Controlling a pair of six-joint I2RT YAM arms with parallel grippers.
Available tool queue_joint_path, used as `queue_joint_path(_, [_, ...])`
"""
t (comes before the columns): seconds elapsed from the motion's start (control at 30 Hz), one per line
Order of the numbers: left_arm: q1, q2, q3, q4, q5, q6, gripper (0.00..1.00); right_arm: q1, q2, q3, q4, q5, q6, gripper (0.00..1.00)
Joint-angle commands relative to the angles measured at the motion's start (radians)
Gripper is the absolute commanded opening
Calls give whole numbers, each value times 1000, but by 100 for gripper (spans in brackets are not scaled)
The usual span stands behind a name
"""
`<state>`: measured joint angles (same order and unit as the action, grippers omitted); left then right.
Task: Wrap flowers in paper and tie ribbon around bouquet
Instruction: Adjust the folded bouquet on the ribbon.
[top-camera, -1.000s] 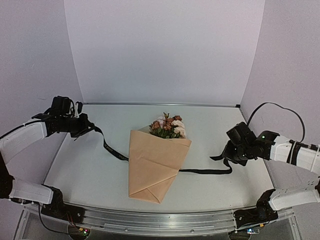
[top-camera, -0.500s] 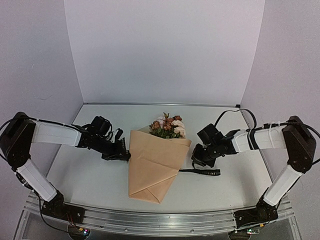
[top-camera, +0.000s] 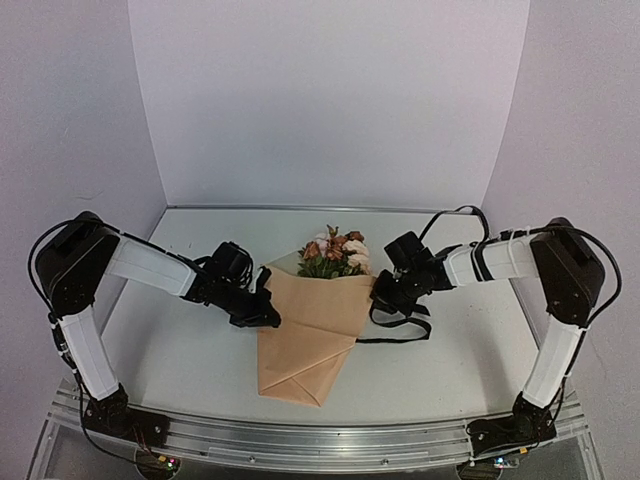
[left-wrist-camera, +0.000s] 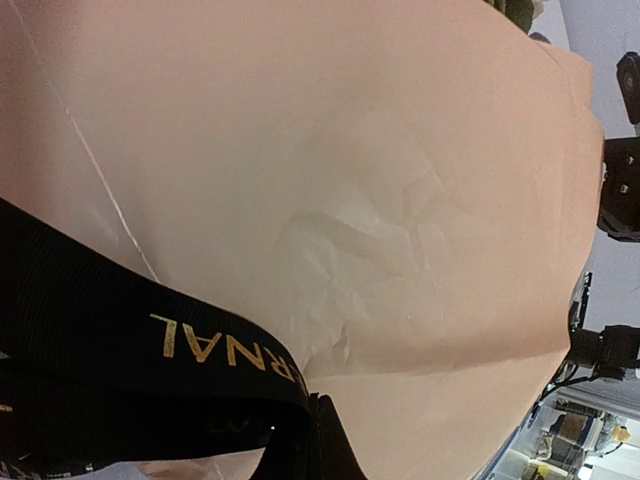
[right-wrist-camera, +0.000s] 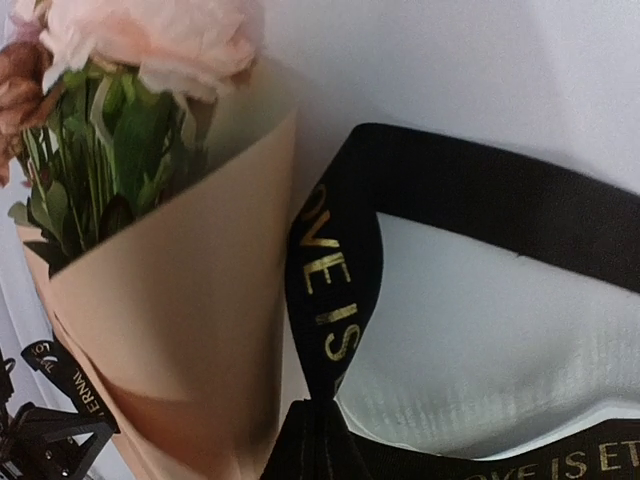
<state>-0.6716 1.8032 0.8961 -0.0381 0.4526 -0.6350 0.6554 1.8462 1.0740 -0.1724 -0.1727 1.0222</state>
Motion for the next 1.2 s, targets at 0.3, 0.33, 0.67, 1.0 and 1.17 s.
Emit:
queue_joint_path(0.3, [2, -122, -2, 13, -164, -110, 0, 16, -170, -103, -107, 78, 39, 0])
queue_joint_path(0.33, [3, -155, -14, -31, -218, -113, 0, 24, -145, -99, -89, 67, 52, 0])
queue_joint_path(0.67, [30, -226, -85, -264, -465, -117, 0, 30, -44, -45, -30, 27, 83, 0])
queue_joint_path(1.0, [-7, -111, -49, -227, -308, -96, 0, 8, 31, 41, -29, -5, 66, 0])
queue_joint_path(1.17, [-55, -65, -10, -198, -256, -94, 0, -15, 67, 90, -28, -33, 54, 0])
